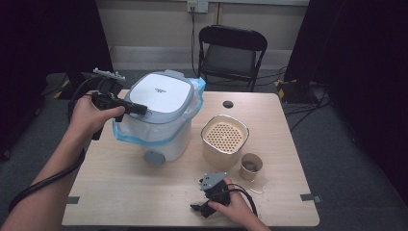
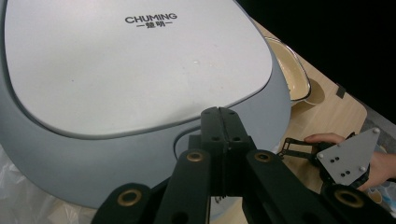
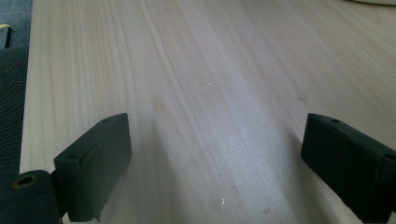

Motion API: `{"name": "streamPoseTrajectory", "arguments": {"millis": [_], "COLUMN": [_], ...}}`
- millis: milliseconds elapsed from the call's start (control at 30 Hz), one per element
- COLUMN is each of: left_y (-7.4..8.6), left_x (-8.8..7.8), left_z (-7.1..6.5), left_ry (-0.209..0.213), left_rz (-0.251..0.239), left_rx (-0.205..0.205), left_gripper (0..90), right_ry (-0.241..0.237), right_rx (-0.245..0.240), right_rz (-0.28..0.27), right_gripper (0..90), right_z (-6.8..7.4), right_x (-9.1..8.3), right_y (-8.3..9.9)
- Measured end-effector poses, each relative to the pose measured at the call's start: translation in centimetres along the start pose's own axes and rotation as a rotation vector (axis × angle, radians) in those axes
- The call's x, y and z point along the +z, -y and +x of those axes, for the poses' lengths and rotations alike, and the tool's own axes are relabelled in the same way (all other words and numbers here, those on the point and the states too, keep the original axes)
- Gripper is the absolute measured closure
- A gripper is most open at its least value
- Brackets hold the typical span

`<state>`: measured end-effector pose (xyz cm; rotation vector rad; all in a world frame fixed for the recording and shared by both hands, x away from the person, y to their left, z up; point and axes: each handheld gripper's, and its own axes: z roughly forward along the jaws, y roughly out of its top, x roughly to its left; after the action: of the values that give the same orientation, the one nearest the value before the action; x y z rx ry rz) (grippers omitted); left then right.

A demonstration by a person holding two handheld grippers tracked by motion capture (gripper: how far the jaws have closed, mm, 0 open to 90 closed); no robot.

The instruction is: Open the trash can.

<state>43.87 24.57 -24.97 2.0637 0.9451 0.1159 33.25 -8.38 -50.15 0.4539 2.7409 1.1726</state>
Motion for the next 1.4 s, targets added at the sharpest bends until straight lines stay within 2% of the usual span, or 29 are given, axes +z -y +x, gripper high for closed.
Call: {"name": "streamPoseTrajectory", "arguments": {"millis": [100,267,533,567,800,833,933,967,1133,1167,1400], "left_y": [-0.1,0.0,0.1,0.2,0.8,1.4,2.0,2.5,4.0,4.8,6.7], "left_x": [0.0,0.0,0.0,-0.1,-0.5,-0.5,-0.5,-0.4,-0.4,-0.1,0.8], "left_z": [-0.2,-0.3,-0.3,-0.5,-1.5,-1.6,-1.6,-1.7,-1.7,-1.7,-1.3], "left_ry": [-0.018,-0.023,-0.026,-0.025,0.018,0.036,0.037,0.037,0.059,0.058,0.059], "left_rz": [0.005,0.012,-0.014,-0.023,-0.032,-0.027,-0.026,-0.016,-0.024,-0.028,-0.038], "left_rx": [0.023,0.026,0.027,0.031,0.063,0.072,0.079,0.095,0.102,0.101,0.095], "left_gripper": [90.0,90.0,89.7,85.1,77.4,75.7,70.0,70.0,63.4,62.1,41.4], "right_ry": [0.000,0.000,0.001,0.001,0.000,0.000,0.001,0.001,0.001,0.002,0.002], "right_rx": [-0.002,-0.002,-0.005,-0.003,-0.003,0.000,0.001,0.001,-0.002,-0.001,-0.003], "right_rz": [-0.001,-0.001,-0.001,-0.001,-0.001,0.000,0.000,0.000,-0.001,-0.001,-0.002], "right_gripper": [8.0,8.0,8.0,8.0,7.9,8.0,8.0,8.0,8.0,8.0,8.0], "right_z": [0.0,0.0,0.0,0.0,0.0,0.0,0.0,0.0,0.0,0.0,0.0], "right_x": [0.0,0.0,0.0,0.0,0.0,0.0,0.0,0.0,0.0,0.0,0.0], "right_y": [0.0,0.0,0.0,0.0,0.0,0.0,0.0,0.0,0.0,0.0,0.0]}}
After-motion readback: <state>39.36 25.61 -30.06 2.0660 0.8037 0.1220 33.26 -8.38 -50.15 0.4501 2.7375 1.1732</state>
